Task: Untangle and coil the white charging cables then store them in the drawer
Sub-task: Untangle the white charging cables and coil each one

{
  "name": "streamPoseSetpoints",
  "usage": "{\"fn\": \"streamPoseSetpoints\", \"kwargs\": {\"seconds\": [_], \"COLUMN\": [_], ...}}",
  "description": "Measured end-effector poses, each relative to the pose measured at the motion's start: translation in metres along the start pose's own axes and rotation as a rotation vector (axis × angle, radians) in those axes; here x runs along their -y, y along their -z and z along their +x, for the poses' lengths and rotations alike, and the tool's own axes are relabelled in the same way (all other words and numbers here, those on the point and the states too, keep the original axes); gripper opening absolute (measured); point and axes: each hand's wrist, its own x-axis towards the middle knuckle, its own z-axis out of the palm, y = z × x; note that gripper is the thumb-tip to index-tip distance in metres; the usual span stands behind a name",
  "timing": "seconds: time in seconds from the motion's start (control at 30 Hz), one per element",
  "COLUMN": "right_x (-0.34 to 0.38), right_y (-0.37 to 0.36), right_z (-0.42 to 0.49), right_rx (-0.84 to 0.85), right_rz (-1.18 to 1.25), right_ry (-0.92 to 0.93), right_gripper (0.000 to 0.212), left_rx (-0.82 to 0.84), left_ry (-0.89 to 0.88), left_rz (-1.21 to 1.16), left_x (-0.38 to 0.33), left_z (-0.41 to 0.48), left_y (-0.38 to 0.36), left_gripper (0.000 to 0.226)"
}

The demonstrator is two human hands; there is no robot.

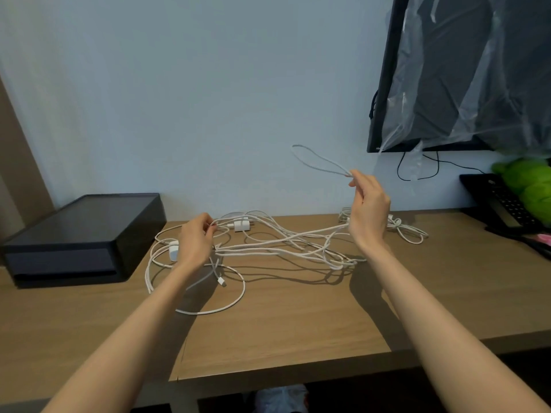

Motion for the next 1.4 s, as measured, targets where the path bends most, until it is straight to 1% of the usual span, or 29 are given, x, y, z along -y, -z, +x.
{"fn": "streamPoseSetpoints", "kwargs": {"seconds": [0.13, 0.2, 0.27, 0.33, 0.43, 0.5, 0.6, 0.67, 0.73, 0.8, 0.9, 0.97, 1.03, 1.17, 1.27, 1.4], "right_x": [0.002, 0.000, 0.000, 0.005, 0.020, 0.029, 0.041, 0.047, 0.050, 0.050, 0.048, 0.048, 0.049, 0.057, 0.059, 0.059], "right_y": [0.003, 0.001, -0.006, -0.013, -0.021, -0.024, -0.031, -0.035, -0.037, -0.041, -0.051, -0.058, -0.065, -0.078, -0.086, -0.093], "right_z": [-0.002, -0.005, -0.011, -0.020, -0.032, -0.036, -0.042, -0.048, -0.055, -0.063, -0.074, -0.082, -0.087, -0.091, -0.091, -0.091], "right_rx": [0.106, 0.219, 0.371, 0.509, 0.633, 0.714, 0.847, 0.950, 1.074, 1.171, 1.189, 1.175, 1.153, 1.145, 1.167, 1.226], "right_rz": [-0.146, -0.210, -0.175, -0.108, -0.051, -0.034, -0.054, -0.065, 0.001, 0.063, 0.130, 0.154, 0.174, 0.237, 0.230, 0.180], "right_ry": [0.084, 0.100, 0.057, -0.027, -0.106, -0.105, -0.101, -0.109, -0.197, -0.318, -0.495, -0.574, -0.588, -0.613, -0.556, -0.598], "right_gripper": [0.044, 0.040, 0.031, 0.022, 0.013, 0.015, 0.024, 0.027, 0.027, 0.029, 0.021, 0.019, 0.020, 0.015, 0.012, 0.009], "left_rx": [-0.010, 0.001, 0.078, 0.146, 0.146, 0.137, 0.130, 0.141, 0.154, 0.151, 0.144, 0.153, 0.171, 0.170, 0.166, 0.176], "left_ry": [0.032, 0.104, 0.199, 0.277, 0.339, 0.367, 0.412, 0.447, 0.468, 0.502, 0.598, 0.635, 0.635, 0.601, 0.591, 0.610], "left_rz": [-0.006, -0.087, -0.253, -0.399, -0.520, -0.598, -0.703, -0.736, -0.748, -0.831, -1.006, -1.101, -1.210, -1.399, -1.432, -1.382], "left_x": [0.005, 0.005, 0.007, 0.008, 0.008, 0.007, 0.008, 0.010, 0.011, 0.010, 0.010, 0.009, 0.007, 0.002, 0.002, 0.005], "left_z": [0.000, 0.003, 0.003, 0.001, -0.007, -0.013, -0.018, -0.020, -0.024, -0.026, -0.024, -0.023, -0.023, -0.021, -0.017, -0.015], "left_y": [0.000, 0.002, 0.003, 0.001, -0.004, -0.007, -0.009, -0.010, -0.012, -0.014, -0.013, -0.012, -0.012, -0.015, -0.019, -0.022], "left_gripper": [0.011, 0.012, 0.012, 0.014, 0.014, 0.012, 0.011, 0.010, 0.010, 0.012, 0.012, 0.012, 0.012, 0.008, 0.007, 0.008]}}
